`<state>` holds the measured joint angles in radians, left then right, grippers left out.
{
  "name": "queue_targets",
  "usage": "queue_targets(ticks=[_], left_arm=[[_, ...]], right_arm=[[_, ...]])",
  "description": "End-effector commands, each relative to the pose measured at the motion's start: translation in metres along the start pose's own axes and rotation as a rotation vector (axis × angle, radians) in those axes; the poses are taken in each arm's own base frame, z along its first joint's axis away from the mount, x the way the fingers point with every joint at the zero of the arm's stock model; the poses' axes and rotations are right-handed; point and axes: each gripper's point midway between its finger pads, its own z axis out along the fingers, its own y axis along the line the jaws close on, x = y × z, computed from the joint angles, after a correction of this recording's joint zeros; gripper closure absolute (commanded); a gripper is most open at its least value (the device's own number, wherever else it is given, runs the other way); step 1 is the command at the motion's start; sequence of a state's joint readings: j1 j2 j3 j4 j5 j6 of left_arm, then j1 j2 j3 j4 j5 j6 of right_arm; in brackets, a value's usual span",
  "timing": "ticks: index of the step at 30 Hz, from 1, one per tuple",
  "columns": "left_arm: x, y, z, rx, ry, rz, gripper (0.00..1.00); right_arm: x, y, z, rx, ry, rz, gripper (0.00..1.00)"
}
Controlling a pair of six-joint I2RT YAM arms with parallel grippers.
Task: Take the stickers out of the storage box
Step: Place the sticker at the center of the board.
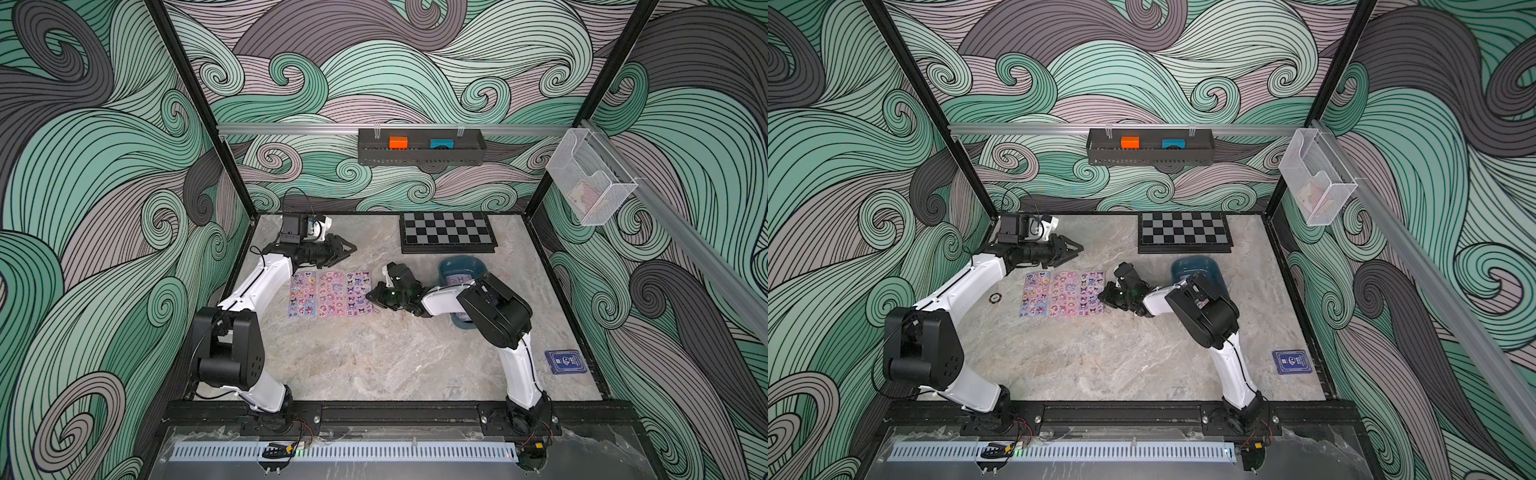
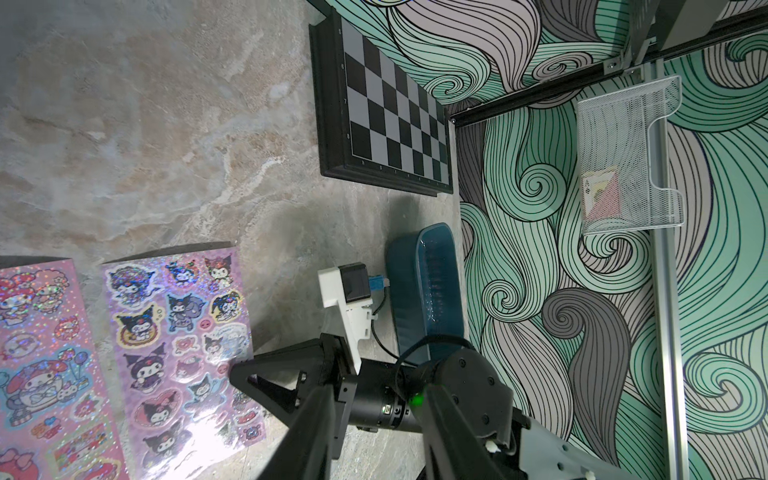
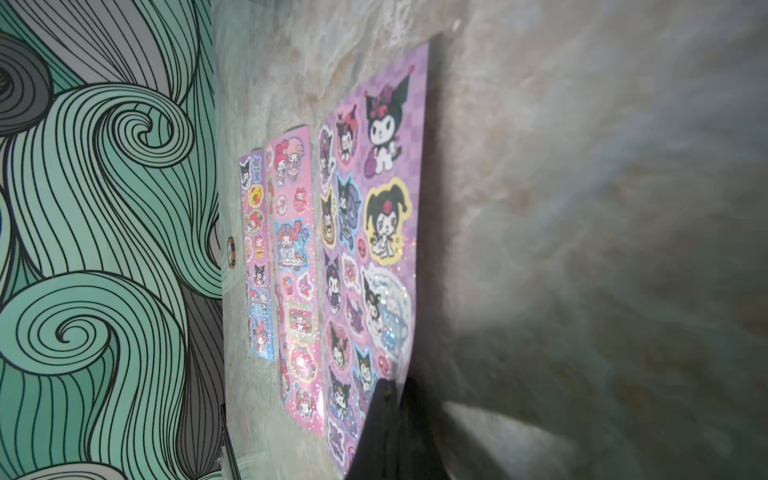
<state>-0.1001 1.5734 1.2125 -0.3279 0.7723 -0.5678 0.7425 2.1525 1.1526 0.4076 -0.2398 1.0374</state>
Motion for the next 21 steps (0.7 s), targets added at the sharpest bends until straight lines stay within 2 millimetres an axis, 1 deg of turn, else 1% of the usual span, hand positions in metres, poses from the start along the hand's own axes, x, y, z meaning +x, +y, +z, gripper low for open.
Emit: queue_targets(ticks=[1, 4, 8, 11, 13, 16, 17, 18, 21], left_arm=[[-0.003, -0.003, -0.002, 0.016, 0.0, 0.029, 0.6], [-0.003, -0.004, -0.003, 0.014, 0.0, 0.036, 0.6], [-0.003, -0.003, -0.003, 0.013, 0.0, 0.034, 0.6], [-0.003, -0.004, -0.003, 0.015, 0.0, 0.032, 0.6], [-0.003, -0.004, -0.004, 0.016, 0.0, 0.032, 0.6], [-0.003, -0.005, -0.005, 0.016, -0.002, 0.034, 0.6], [-0.003, -0.006, -0.005, 0.018, -0.002, 0.036, 0.6], [-0.002, -0.005, -0.004, 0.018, 0.0, 0.034, 0.6], [-0.002, -0.005, -0.004, 0.016, 0.001, 0.032, 0.6]], right_arm=[[0.005, 0.006, 0.015, 0.0, -0.004, -0.003, 0.99], [0.006, 0.008, 0.016, -0.001, 0.001, -0.006, 0.99], [0.007, 0.005, 0.014, 0.007, -0.001, -0.008, 0.99], [0.006, 0.007, 0.012, 0.001, -0.006, -0.006, 0.98], [0.006, 0.009, 0.012, -0.002, -0.006, -0.006, 0.92], [0.005, 0.013, 0.008, -0.01, -0.014, -0.015, 0.88], [0.004, 0.014, 0.006, -0.009, -0.018, -0.02, 0.84], [0.003, 0.015, 0.004, -0.005, -0.022, -0.028, 0.78], [-0.001, 0.017, -0.008, 0.018, -0.044, -0.058, 0.65]])
